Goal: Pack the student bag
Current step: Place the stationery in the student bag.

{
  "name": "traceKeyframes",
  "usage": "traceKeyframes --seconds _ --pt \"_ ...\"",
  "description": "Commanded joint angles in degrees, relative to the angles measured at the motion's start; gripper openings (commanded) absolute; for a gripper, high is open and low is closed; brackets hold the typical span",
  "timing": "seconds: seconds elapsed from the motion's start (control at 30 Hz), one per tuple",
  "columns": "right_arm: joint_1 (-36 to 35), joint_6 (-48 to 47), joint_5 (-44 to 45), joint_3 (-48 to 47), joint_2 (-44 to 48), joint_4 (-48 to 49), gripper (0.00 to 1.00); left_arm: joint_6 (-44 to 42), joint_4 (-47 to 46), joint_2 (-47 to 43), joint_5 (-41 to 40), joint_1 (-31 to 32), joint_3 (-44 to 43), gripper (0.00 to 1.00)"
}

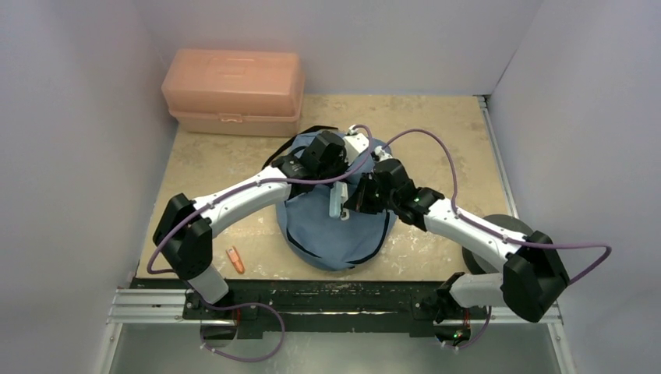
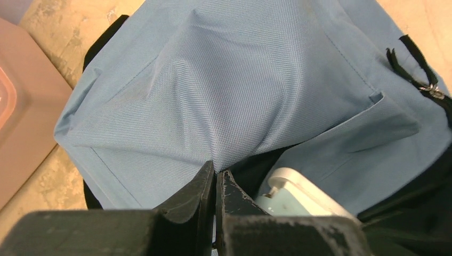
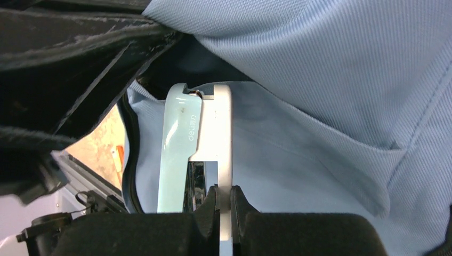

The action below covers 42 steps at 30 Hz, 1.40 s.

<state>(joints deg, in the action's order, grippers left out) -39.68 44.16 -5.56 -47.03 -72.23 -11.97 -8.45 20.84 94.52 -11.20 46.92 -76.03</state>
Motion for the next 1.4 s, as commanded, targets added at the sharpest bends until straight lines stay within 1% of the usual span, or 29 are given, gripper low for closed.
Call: traceKeyframes --seconds 0.0,0.17,0.37,0.43,0.6,0.67,0.77,0.83,1.07,1.17,1.23,1.27,1.3,1.37 --pt "0.2 2.2 0.0 -4.5 -3.3 3.1 0.00 4.5 -4.8 -4.9 5.0 -0.3 -0.3 0.00" --pt "0.9 3.7 2.7 -6.7 -7.6 3.4 0.00 6.9 -6.5 -5.9 7.7 -0.7 1.0 0.00" --pt "4.3 8.4 5.3 -7.9 -9.9 5.3 0.00 8.0 -6.1 -6.9 8.5 -0.7 1.9 0.00" --pt "5.4 11.3 5.4 -8.1 -10.8 6.4 0.00 8.0 -6.2 -7.1 8.9 -0.7 2.1 0.00" --pt "5.8 22.1 9.4 -7.3 -11.2 11.7 0.00 8.0 -5.5 -6.8 12.0 -0.7 1.8 0.00" --pt "5.8 26.2 10.9 -6.3 -10.9 15.2 0.00 7.8 -4.2 -6.7 13.6 -0.7 1.3 0.00" --pt "5.8 32.0 15.1 -0.5 -8.8 25.8 0.00 6.1 -2.0 -6.7 14.4 -0.6 0.9 0.00" --pt "5.8 36.0 16.0 2.2 -8.6 31.9 0.00 4.8 -1.2 -6.4 15.3 -0.6 0.9 0.00" --pt "5.8 46.0 16.2 3.1 -13.5 44.2 0.00 1.7 1.7 -4.3 18.3 -0.8 -1.3 0.00" --pt "5.8 50.8 14.9 2.8 -16.3 48.1 0.00 1.6 1.8 -3.8 18.7 -2.1 -1.3 0.00" --pt "5.8 51.6 13.9 2.7 -17.6 51.4 0.00 2.0 1.8 -3.9 19.1 -3.0 -1.3 0.00" --pt "5.8 50.4 13.8 1.9 -18.0 51.8 0.00 2.2 1.5 -4.2 19.2 -3.3 -1.0 0.00" --pt "5.7 46.3 13.6 0.3 -18.0 50.1 0.03 2.6 0.9 -4.3 19.3 -3.7 -0.7 0.00" --pt "4.9 38.0 12.7 -5.1 -18.2 40.1 0.16 3.5 0.3 -4.2 19.2 -4.2 -0.7 0.00"
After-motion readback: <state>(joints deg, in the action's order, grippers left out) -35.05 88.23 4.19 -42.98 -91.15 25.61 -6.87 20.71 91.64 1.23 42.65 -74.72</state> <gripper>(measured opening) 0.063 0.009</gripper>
